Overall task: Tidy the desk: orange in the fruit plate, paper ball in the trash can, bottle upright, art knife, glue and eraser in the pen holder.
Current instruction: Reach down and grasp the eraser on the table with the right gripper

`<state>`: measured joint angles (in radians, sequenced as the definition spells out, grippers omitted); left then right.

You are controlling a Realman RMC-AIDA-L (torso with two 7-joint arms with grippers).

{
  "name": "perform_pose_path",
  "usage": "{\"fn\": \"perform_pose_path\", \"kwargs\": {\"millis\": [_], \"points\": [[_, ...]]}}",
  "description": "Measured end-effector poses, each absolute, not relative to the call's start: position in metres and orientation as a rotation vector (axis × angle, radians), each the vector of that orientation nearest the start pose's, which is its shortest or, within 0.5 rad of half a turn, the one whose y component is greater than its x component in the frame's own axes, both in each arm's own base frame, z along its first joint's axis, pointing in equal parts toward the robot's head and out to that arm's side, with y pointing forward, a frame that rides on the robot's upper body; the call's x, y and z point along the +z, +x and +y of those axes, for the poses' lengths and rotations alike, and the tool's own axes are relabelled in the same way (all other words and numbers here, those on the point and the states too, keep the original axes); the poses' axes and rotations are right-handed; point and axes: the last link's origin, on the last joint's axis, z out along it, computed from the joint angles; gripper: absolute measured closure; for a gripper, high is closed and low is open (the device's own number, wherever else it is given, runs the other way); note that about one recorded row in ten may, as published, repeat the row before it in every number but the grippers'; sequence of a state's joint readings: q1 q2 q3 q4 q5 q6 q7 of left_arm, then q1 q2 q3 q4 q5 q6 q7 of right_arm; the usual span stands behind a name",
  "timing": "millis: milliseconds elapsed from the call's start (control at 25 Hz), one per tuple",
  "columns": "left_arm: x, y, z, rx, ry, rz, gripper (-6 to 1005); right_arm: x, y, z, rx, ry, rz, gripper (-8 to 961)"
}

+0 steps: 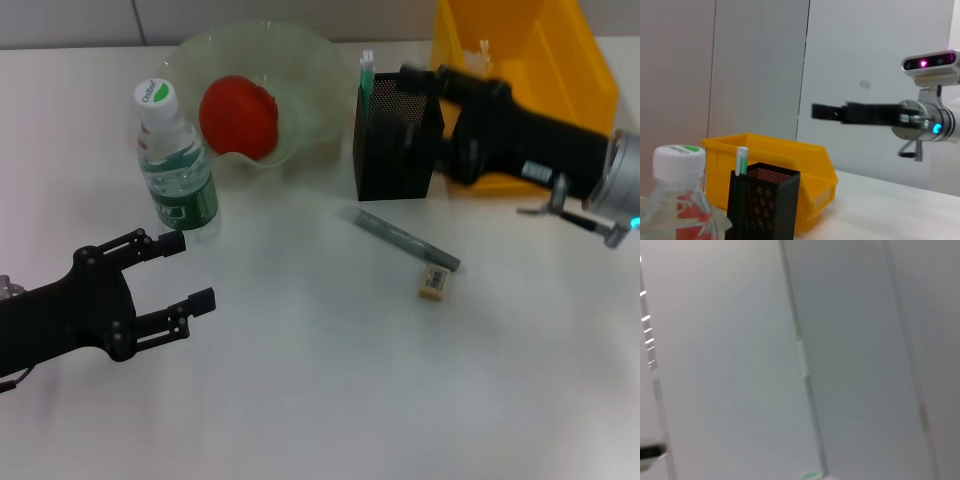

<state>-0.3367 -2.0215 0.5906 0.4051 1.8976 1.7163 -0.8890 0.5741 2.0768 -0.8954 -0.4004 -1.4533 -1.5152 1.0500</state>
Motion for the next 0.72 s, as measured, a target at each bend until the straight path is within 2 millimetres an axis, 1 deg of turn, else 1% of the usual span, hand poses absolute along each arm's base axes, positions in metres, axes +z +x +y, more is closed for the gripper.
{"fn": "perform_pose_path", "kwargs": {"millis": [40,80,160,240,440,720], "points": [[0.002,-0.317,0.249,-0.904,-2.588,-0.41,230,-0.022,0.22,0.336,1.125,-2.568,0.358,260],[0.002,-0.317,0.249,-0.904,-2.588,-0.41,231,-0.022,0.22,0.336,1.125,-2.568,0.358,260],[0.002,-0.317,0.249,-0.904,-2.588,-0.411,231,-0.024,0.221,0.33,1.099,-2.636,0.336,260],[0.002,-0.317,0.249,-0.905,-2.588,-0.411,230,-0.024,0.226,0.325,1.074,-2.659,0.354,260],[0.003,-0.318,0.248,-0.906,-2.588,-0.413,230,-0.02,0.233,0.322,1.063,-2.641,0.365,261],[0.003,-0.318,0.247,-0.911,-2.589,-0.414,231,-0.011,0.229,0.326,1.043,-2.66,0.386,263]]}}
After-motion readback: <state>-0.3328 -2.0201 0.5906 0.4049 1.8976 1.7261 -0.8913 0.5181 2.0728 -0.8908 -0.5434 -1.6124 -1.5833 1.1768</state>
